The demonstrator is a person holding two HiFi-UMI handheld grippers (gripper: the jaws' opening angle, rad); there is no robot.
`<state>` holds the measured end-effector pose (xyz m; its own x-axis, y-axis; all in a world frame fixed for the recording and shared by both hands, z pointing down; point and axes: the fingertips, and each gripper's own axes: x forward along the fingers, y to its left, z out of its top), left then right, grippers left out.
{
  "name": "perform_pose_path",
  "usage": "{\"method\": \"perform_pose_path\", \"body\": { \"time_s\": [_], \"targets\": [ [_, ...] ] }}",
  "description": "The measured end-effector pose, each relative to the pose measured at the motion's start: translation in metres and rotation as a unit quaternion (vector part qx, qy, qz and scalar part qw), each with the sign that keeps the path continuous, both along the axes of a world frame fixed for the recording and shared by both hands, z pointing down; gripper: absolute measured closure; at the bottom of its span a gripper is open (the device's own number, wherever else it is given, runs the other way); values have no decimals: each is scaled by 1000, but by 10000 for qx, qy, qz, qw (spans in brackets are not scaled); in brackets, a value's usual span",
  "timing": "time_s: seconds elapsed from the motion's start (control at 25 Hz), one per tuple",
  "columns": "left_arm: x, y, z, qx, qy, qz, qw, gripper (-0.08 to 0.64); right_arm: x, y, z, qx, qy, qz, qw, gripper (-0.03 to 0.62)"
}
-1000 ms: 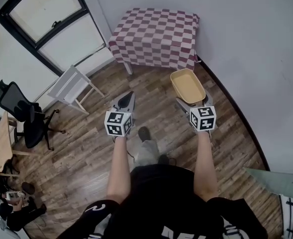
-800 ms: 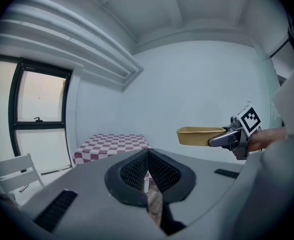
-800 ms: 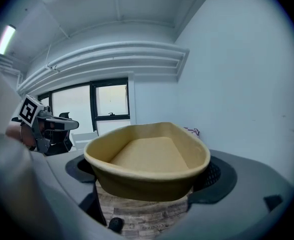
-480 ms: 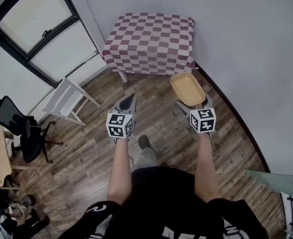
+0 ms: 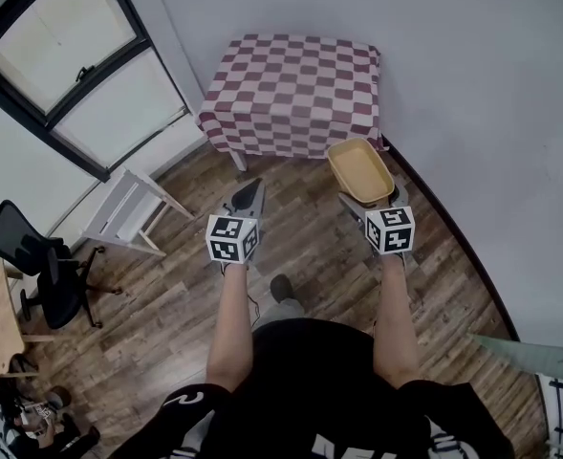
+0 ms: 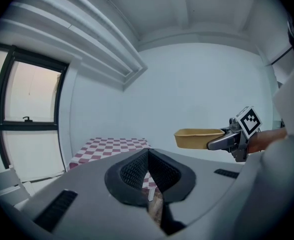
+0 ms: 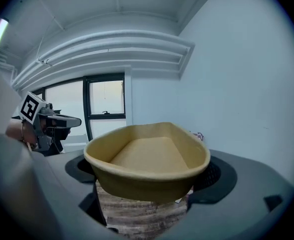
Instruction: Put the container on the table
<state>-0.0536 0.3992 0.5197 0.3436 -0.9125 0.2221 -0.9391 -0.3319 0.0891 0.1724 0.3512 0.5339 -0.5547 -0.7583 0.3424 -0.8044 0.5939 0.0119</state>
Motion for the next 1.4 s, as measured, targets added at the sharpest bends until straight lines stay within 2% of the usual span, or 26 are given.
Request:
{"method": "perform_pose_path", "body": {
  "time_s": [0.64,0.84,1.04,1.2,1.4],
  "targets": [
    [-87,-72,7,13,308,-101,9995,535,-85,-71,-8,143,177,-125,9997,34],
    [-93,-91,11,-55,291,13,9996,535,-106,-81,-1,128,256,-248,9993,34],
    [-89,-110,21,-154,254,120,9995,535,-101,-96,12,-4,193,-119,9997,34],
    [-83,-133,29,-199,162,180,9995,535,-96,-123,23,-32,224,-50,9997,34],
    [-86,-179,31,-218,126,17,9997,535,-100,-174,24,45,213,-209,9995,34]
  ]
}}
